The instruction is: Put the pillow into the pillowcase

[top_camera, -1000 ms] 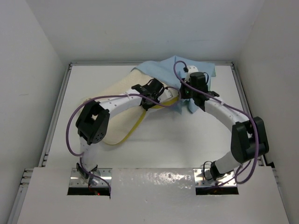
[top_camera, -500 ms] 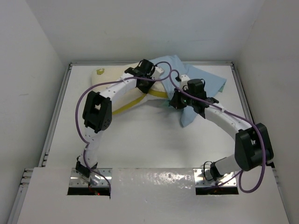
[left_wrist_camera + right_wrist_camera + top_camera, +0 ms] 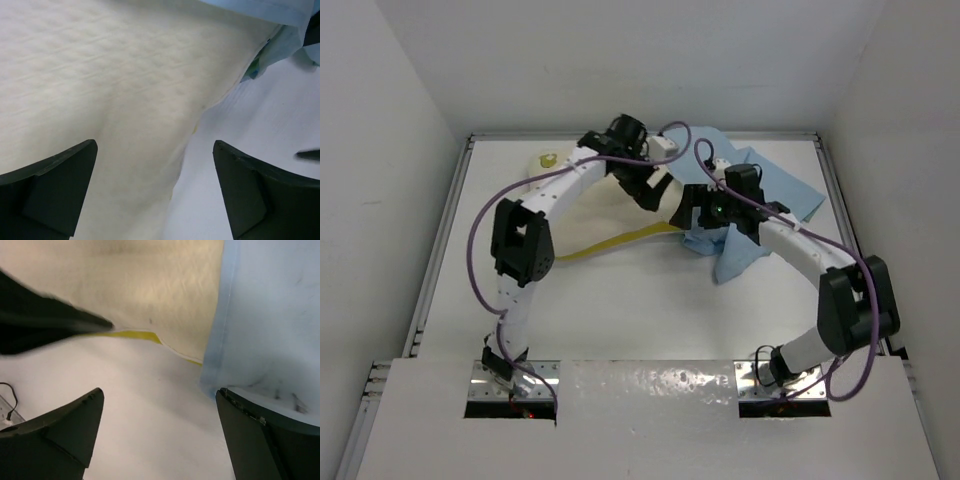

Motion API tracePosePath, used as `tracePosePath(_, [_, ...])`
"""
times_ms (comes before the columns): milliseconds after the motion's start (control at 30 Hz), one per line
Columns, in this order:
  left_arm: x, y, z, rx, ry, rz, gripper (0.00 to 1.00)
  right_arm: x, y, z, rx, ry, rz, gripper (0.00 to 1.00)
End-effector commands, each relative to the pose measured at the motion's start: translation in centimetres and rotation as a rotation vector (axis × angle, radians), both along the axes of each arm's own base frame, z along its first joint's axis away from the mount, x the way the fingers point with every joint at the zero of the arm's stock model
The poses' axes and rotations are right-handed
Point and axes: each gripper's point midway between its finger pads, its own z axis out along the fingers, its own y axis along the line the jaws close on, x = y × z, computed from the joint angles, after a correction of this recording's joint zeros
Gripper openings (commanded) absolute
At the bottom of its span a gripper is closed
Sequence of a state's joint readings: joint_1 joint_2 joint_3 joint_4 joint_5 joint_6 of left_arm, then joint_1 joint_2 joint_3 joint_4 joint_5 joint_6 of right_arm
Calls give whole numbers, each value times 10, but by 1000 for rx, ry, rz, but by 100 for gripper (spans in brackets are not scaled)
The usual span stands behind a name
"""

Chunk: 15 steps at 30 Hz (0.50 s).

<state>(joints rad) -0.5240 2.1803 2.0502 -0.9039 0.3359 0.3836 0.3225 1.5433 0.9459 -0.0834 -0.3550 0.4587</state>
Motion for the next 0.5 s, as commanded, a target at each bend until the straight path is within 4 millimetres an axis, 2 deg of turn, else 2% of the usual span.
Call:
tracePosePath(0, [11, 60, 92, -112, -122, 46, 100, 15, -14, 70, -57, -174, -40, 91])
tracePosePath(33, [34, 91, 111, -94, -226, 149, 100, 19, -19, 80, -78, -187, -63, 88])
tracePosePath(67, [42, 107, 105, -71, -238, 227, 100, 25, -22, 84, -92, -198, -89, 71])
tracePosePath(100, [54, 124, 108, -45, -278, 298, 100, 30, -25, 88, -101, -207, -116, 57])
tracePosePath(133, [80, 155, 109, 12, -349, 420, 96, 45, -32, 98, -112, -232, -197, 41])
tracePosePath(167, [91, 171, 104, 30, -356, 502, 94, 56, -36, 89, -130, -209, -239, 17])
tracePosePath(200, [111, 192, 103, 45, -404, 590, 92, 70, -38, 99, -132, -227, -283, 11])
tracePosePath(233, [125, 217, 90, 110, -427, 695, 92, 82, -48, 95, -163, -221, -364, 7])
tracePosePath(267, [134, 228, 85, 107, -437, 755, 93, 92, -53, 90, -183, -216, -413, 3])
tracePosePath(300, [149, 247, 89, 101, -471, 808, 93, 105, -57, 67, -219, -177, -454, 0])
tracePosePath(333, [160, 256, 66, 140, -448, 837, 95, 119, -63, 69, -234, -192, -516, 0])
tracePosePath(367, [168, 263, 61, 158, -445, 858, 95, 128, -64, 63, -248, -181, -531, 0])
tracePosePath(400, [181, 270, 74, 160, -480, 879, 96, 146, -58, 50, -265, -159, -533, 0])
tracePosePath(433, [190, 275, 47, 209, -455, 884, 97, 149, -57, 37, -277, -111, -543, 0])
tracePosePath(467, [196, 278, 43, 232, -463, 872, 98, 156, -55, 28, -279, -88, -553, 0])
